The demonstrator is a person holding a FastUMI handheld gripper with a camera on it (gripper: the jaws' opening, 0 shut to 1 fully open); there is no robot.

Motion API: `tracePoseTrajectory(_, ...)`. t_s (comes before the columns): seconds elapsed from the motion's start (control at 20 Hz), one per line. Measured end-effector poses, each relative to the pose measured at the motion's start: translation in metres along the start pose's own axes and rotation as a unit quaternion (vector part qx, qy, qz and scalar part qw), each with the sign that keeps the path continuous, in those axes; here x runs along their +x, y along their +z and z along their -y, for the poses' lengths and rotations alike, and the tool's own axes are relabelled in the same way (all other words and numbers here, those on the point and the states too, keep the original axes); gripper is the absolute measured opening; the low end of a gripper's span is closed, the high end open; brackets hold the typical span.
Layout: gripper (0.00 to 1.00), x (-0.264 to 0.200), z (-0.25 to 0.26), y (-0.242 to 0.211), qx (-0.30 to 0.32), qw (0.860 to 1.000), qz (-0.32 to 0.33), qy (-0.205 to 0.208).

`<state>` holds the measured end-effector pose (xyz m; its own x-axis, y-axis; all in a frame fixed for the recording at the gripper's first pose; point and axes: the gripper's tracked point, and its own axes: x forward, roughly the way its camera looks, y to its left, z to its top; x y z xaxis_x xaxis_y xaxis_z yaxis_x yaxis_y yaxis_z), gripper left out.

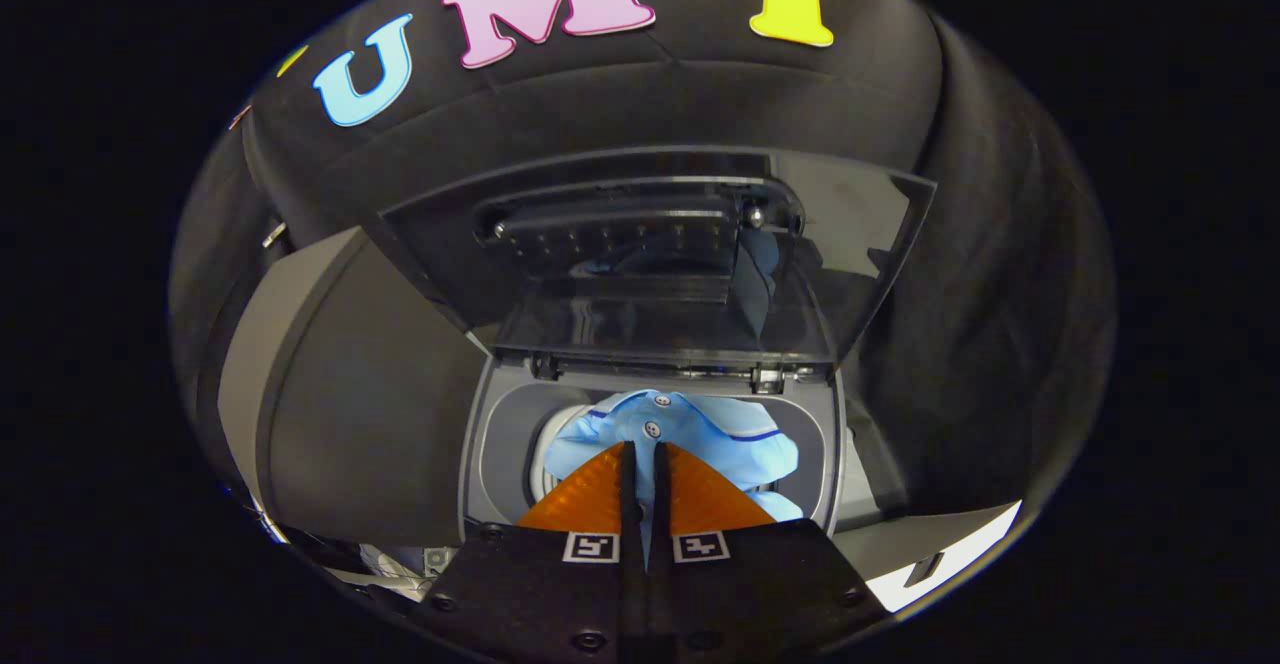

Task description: Put the clothes into the washing machine and then close the washing machine lid.

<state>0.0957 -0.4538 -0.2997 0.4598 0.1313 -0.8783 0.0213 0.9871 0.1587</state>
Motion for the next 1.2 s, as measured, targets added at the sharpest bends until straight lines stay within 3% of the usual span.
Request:
tracePoseTrajectory(0.75, 0.05, 0.080, -0.004, -0.097, -0.061, 0.994, -0.082, -0.042)
tracePoseTrajectory(1.05, 0.05, 0.084, -0.002, -0.106, -0.033, 0.993, -0.107, -0.050)
tracePoseTrajectory(1.2, 0.07, 0.095, -0.001, -0.111, -0.006, 0.992, -0.123, -0.027)
